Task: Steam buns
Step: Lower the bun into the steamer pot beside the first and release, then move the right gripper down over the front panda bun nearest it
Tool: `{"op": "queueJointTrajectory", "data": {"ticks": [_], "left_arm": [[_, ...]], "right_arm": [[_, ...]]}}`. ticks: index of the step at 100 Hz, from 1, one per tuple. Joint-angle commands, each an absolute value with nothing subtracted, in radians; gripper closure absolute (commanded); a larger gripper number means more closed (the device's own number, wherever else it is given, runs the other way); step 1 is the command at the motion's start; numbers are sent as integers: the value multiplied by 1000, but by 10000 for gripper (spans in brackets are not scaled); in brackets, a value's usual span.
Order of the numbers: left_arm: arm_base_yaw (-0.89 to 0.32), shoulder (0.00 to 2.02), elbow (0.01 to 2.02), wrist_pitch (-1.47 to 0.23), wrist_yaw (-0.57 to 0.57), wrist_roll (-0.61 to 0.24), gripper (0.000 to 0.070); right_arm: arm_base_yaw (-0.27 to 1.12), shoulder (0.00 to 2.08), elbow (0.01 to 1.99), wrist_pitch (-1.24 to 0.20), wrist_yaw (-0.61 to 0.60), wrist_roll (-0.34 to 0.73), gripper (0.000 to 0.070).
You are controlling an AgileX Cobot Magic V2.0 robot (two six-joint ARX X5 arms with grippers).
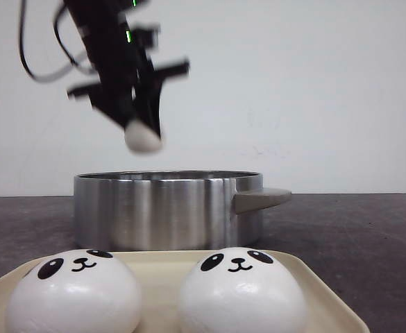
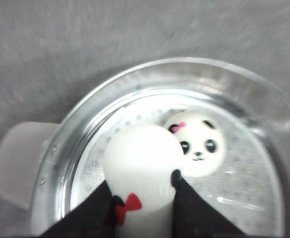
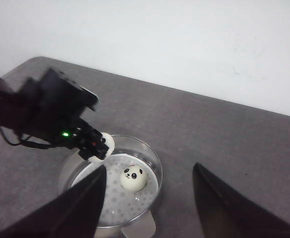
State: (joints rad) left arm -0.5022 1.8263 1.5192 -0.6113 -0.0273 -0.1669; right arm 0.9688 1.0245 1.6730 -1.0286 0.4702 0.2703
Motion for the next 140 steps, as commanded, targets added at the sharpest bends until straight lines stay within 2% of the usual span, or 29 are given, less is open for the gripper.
{"op": "queueJointTrajectory", "data": {"ticks": [1, 7, 17, 23, 35, 39, 44, 54, 71, 80, 94, 109, 120, 140], "left_arm": [[-508, 1873, 1556, -606, -22, -149, 684], [-502, 1908, 1561, -603, -20, -146, 682], [-497, 1963, 1560, -578, -18, -140, 639], [-495, 1990, 1560, -563, -18, -141, 526], [-495, 2019, 1561, -559, -15, -141, 199], [-496, 2022, 1561, -560, -15, -141, 137], [-496, 2022, 1561, -558, -16, -141, 101], [-496, 2020, 1576, -567, -16, -144, 101], [-496, 2014, 1697, -690, -16, -153, 103], [-499, 1982, 1762, -719, -20, -189, 104], [-512, 1848, 1780, -651, -19, -263, 108], [-528, 1664, 1780, -628, -20, -270, 108], [-538, 1534, 1780, -653, -19, -271, 108], [-589, 1358, 1779, -714, -19, -252, 108]], "right_arm": [[981, 1039, 1687, -1023, 473, 286, 370], [981, 1042, 1687, -1029, 475, 289, 370], [981, 1045, 1687, -1042, 476, 289, 370], [981, 1045, 1687, -1054, 477, 292, 370], [981, 1045, 1687, -1086, 480, 308, 370], [981, 1045, 1687, -1094, 487, 308, 370], [981, 1045, 1687, -1100, 503, 309, 370], [981, 1045, 1687, -1101, 526, 308, 370], [981, 1052, 1687, -1107, 523, 329, 370], [981, 1073, 1684, -1139, 509, 338, 370], [969, 1122, 1636, -1187, 419, 356, 370], [939, 1174, 1508, -1166, 297, 392, 370], [928, 1206, 1357, -1104, 149, 433, 370], [929, 1252, 1073, -927, -46, 521, 359]]}}
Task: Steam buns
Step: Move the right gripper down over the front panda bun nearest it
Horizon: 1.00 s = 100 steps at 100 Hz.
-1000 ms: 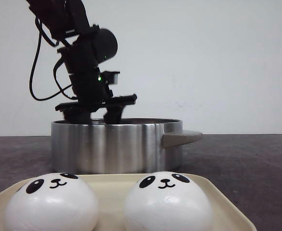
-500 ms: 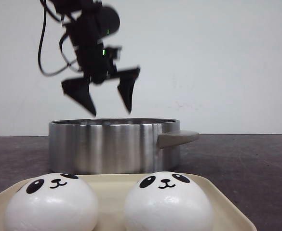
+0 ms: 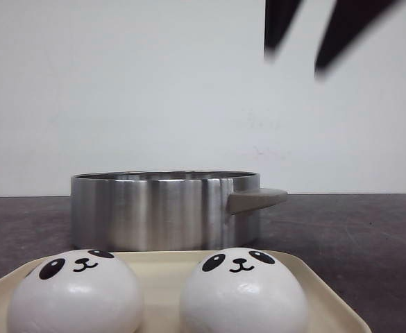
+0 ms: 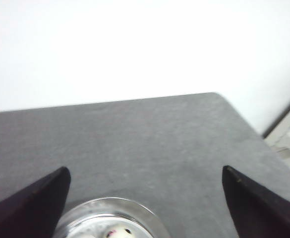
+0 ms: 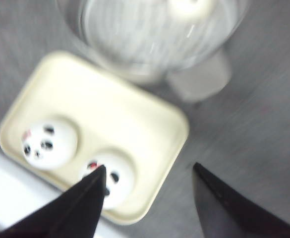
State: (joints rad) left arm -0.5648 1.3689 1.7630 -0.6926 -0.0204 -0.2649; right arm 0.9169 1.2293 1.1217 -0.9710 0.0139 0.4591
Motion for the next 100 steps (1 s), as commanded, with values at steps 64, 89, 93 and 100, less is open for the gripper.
{"op": "queueJointTrajectory", "data": {"ticks": [64, 89, 93, 100], "left_arm": [[-637, 1229, 1779, -897, -38, -239, 107], [-637, 1229, 1779, -905, -38, -240, 107], [-637, 1229, 1779, -911, -38, -240, 108], [-637, 1229, 1779, -922, -38, -239, 107]], "right_arm": [[1048, 1442, 949, -736, -105, 589, 266], [1048, 1580, 949, -724, -70, 584, 270], [1048, 1593, 949, -719, -59, 585, 271], [1048, 1607, 949, -702, -52, 584, 341]]}}
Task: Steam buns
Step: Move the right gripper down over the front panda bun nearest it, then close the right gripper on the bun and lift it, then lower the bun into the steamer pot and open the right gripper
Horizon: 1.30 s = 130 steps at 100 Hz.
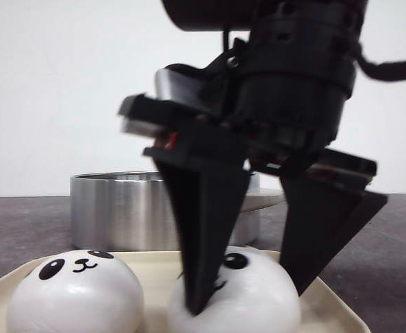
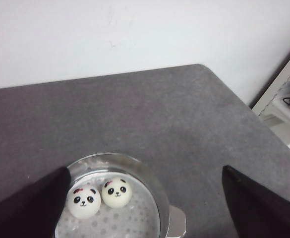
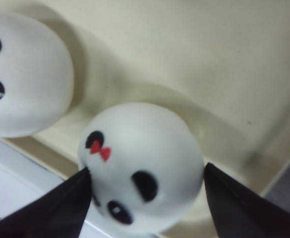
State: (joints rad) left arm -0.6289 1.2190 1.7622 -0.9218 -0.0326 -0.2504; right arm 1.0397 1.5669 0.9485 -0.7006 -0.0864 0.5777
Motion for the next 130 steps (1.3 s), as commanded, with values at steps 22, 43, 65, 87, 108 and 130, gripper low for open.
{"op": "queueJointTrajectory", "data": {"ticks": [22, 43, 65, 87, 108, 130], "left_arm": [[-637, 1229, 1779, -930, -39, -225, 107], [-637, 1228, 1779, -927, -39, -225, 107], [-637, 1228, 1779, -912, -45, -225, 107], [-637, 1228, 1779, -913, -44, -226, 107], [-637, 1228, 1779, -920, -45, -225, 107], [-637, 1228, 1779, -956, -45, -225, 107]], "right_arm": [[1050, 1574, 977, -694, -54, 514, 688], [1053, 1388, 1159, -701, 34, 455, 690], [954, 1404, 1352, -680, 135, 335, 694], [798, 1590, 1382, -632, -42, 315, 693], [723, 1750, 1382, -583, -57, 334, 693], [683, 1826, 1382, -580, -57, 339, 691]]}}
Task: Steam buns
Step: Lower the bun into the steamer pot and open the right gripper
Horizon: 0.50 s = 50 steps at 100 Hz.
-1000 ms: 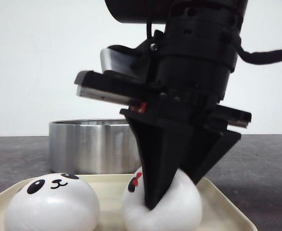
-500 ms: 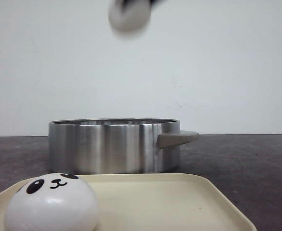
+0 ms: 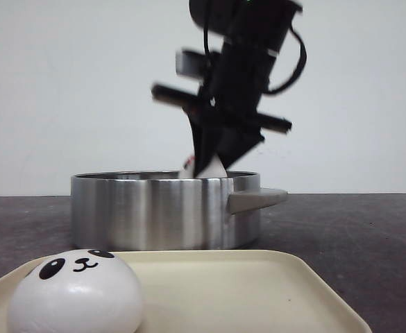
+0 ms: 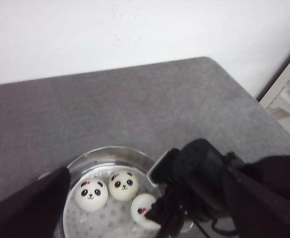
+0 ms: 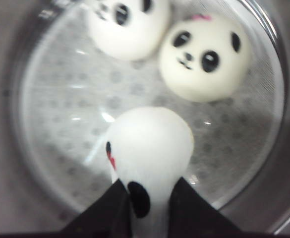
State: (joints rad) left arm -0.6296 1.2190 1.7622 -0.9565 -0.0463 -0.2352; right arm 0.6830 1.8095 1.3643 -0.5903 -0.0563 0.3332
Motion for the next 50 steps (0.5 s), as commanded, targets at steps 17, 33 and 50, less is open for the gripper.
{"op": "queueJointTrajectory", "data": {"ticks": [17, 33, 50], "left_arm": [[-637, 1228, 1779, -958, -45, -224, 107], [-637, 1229, 1779, -956, -45, -221, 107], [-637, 1229, 1779, -962, -45, -216, 107]], "right_arm": [[664, 1840, 1382, -575, -87, 349, 556], [661, 1840, 1382, -569, -117, 352, 385], [659, 1840, 1382, -564, -115, 360, 385]]}}
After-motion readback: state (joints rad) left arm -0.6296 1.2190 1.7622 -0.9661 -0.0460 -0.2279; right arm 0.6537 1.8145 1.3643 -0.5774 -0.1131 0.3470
